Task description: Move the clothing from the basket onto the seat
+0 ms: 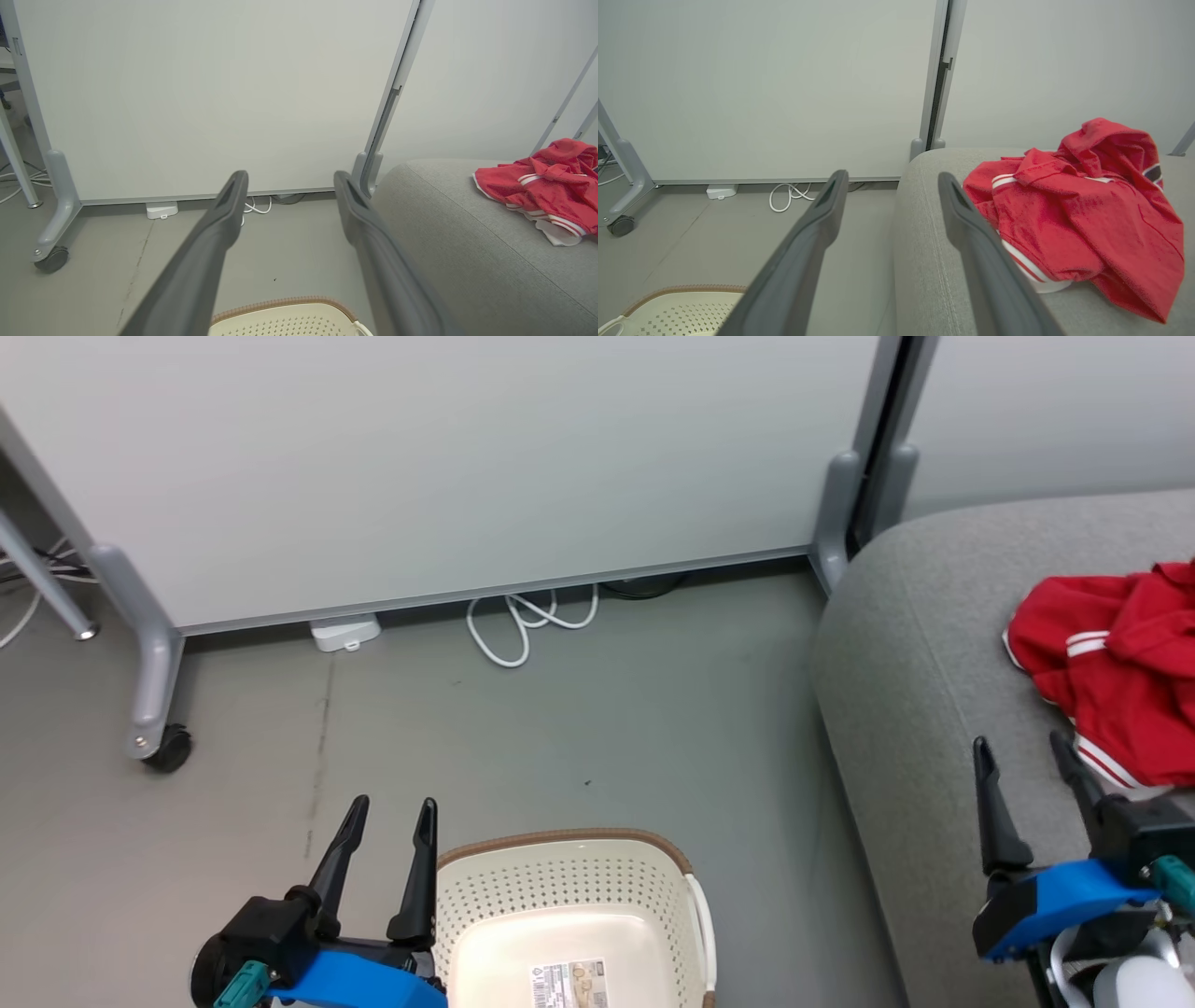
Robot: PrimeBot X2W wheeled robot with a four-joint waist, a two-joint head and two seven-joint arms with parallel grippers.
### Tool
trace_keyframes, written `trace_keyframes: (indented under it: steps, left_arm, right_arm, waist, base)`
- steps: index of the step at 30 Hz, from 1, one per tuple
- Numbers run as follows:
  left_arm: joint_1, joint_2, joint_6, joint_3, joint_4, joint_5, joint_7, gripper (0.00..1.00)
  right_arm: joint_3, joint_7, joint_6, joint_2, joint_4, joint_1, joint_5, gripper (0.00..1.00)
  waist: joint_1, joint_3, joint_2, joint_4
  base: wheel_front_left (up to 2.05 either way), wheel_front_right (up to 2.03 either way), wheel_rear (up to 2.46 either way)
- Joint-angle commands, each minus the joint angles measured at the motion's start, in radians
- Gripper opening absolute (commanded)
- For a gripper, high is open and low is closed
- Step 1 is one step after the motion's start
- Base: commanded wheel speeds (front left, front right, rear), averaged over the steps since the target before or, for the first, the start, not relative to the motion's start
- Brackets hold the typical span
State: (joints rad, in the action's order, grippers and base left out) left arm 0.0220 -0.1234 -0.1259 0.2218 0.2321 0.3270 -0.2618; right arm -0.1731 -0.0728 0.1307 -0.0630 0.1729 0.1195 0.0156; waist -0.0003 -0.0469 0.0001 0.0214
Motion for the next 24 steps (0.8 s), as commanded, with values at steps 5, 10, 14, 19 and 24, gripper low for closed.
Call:
trace_keyframes:
  steps: [5, 10, 14, 19, 24]
  left_arm:
    - [-0.004, -0.002, -0.007, -0.024, 0.011, 0.004, -0.004, 1.0]
    - [0.013, -0.006, -0.007, -0.036, 0.053, 0.009, -0.004, 1.0]
    - [0.034, -0.014, -0.007, -0.03, 0.097, 0.017, -0.005, 1.0]
    - [0.055, -0.026, -0.007, -0.022, 0.138, 0.038, -0.005, 1.0]
    - [0.066, -0.033, -0.007, -0.024, 0.155, 0.047, -0.005, 1.0]
  right_arm:
    - [0.027, -0.034, 0.0, 0.01, -0.038, -0.063, 0.018, 1.0]
    - [0.035, -0.06, 0.0, 0.013, -0.036, -0.103, 0.001, 1.0]
    - [0.045, -0.064, 0.0, 0.013, -0.019, -0.133, -0.025, 1.0]
    - [0.06, -0.065, 0.0, 0.013, -0.014, -0.153, -0.032, 1.0]
    - [0.074, -0.061, 0.0, 0.013, -0.016, -0.15, -0.035, 1.0]
  waist:
    - [0.0003, 0.014, -0.0001, -0.052]
    - [0.0003, 0.026, -0.0001, -0.086]
    - [0.0003, 0.042, -0.0001, -0.112]
    - [0.0003, 0.048, -0.0001, -0.121]
    - [0.0003, 0.045, -0.0001, -0.119]
  base:
    - [0.0, 0.0, 0.0]
    - [0.0, 0.0, 0.0]
    - [0.0, 0.0, 0.0]
    - [0.0, 0.0, 0.0]
    - [0.0, 0.0, 0.0]
